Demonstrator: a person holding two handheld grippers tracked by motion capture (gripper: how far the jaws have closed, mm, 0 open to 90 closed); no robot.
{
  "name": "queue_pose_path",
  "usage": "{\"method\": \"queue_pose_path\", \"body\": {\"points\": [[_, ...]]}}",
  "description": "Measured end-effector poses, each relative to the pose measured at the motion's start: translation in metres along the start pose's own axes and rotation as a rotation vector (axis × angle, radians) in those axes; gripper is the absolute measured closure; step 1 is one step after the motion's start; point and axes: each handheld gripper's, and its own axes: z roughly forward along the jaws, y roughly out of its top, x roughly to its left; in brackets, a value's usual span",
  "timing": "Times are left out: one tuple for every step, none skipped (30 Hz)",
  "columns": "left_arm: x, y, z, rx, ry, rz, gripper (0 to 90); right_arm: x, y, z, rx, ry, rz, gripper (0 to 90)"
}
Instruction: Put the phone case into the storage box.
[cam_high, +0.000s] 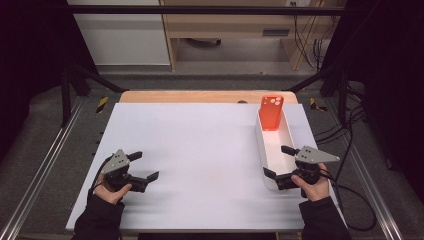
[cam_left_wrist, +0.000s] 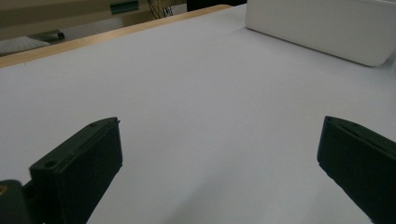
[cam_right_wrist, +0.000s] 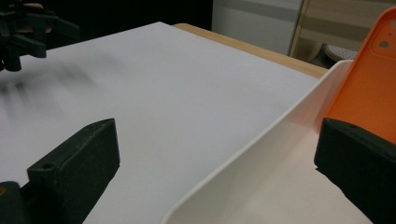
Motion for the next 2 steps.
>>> {"method": "queue_pose_path", "body": {"points": [[-0.0001, 0.0003, -0.0001, -0.002, 0.0, 0.0, 0.0, -0.0007, -0.0021, -0.0014, 0.003, -0.006, -0.001, 0.5], [0.0, 0.0005, 0.0, -0.003, 0.0, -0.001, 0.0, -0.0013, -0.0034, -0.0024, 0.002, -0.01, -0.002, 0.6]]}}
